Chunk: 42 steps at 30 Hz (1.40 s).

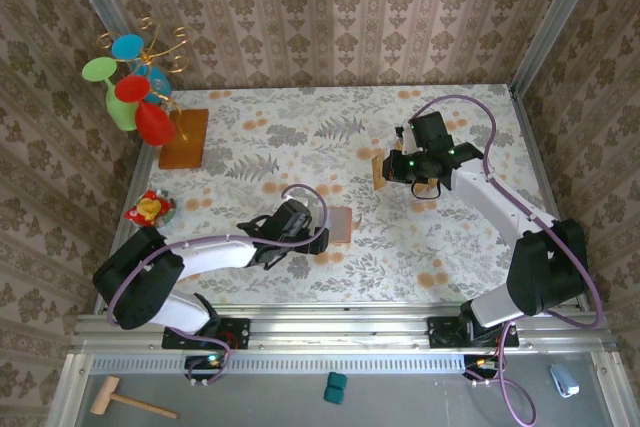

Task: Put the credit cards into the card holder

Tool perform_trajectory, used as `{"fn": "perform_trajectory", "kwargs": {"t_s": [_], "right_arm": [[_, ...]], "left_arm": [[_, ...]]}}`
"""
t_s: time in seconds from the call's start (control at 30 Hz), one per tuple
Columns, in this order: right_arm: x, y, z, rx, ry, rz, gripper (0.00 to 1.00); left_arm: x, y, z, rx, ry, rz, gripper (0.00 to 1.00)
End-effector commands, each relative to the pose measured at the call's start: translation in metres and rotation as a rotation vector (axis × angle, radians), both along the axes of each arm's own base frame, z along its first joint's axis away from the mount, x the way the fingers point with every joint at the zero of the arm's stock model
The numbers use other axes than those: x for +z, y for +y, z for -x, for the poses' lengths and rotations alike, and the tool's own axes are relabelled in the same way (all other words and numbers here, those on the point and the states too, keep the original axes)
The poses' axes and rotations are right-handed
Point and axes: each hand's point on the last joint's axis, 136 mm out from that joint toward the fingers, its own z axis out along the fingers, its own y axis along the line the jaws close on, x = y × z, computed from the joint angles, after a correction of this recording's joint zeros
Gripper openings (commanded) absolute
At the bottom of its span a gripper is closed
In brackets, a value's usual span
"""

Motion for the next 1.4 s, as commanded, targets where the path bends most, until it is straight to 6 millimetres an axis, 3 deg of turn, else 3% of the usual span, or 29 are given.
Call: {"fn": "perform_trajectory", "kwargs": {"t_s": [0.0, 0.37, 0.63, 0.67, 0.93, 1.23, 1.37], "right_arm": [[0.013, -0.001, 0.003, 0.003, -0.034, -0.027, 0.00], [0.013, -0.003, 0.002, 0.000, -0.032, -0.029, 0.00], [0.007, 0.006, 0.012, 0.006, -0.022, -0.109, 0.00], [0.015, 0.008, 0.015, 0.011, -0.045, -0.138, 0.00], [0.000, 0.037, 0.032, 0.041, -0.044, -0.305, 0.00], [-0.039, 0.084, 0.050, 0.128, 0.021, -0.312, 0.00], [-0.053, 0.095, 0.051, 0.145, 0.044, -0.316, 0.00]], "left_arm": [[-0.009, 0.001, 0.004, 0.023, 0.012, -0.017, 1.00], [0.001, -0.021, 0.011, -0.016, -0.009, -0.008, 1.00], [0.030, -0.002, -0.002, 0.011, -0.069, -0.031, 1.00], [0.034, 0.004, -0.006, 0.022, -0.072, -0.034, 1.00], [0.036, 0.039, -0.025, 0.059, -0.051, -0.082, 1.00], [0.014, 0.036, -0.030, 0.035, 0.008, -0.118, 1.00], [0.012, 0.033, -0.034, 0.037, 0.006, -0.122, 1.00]]}}
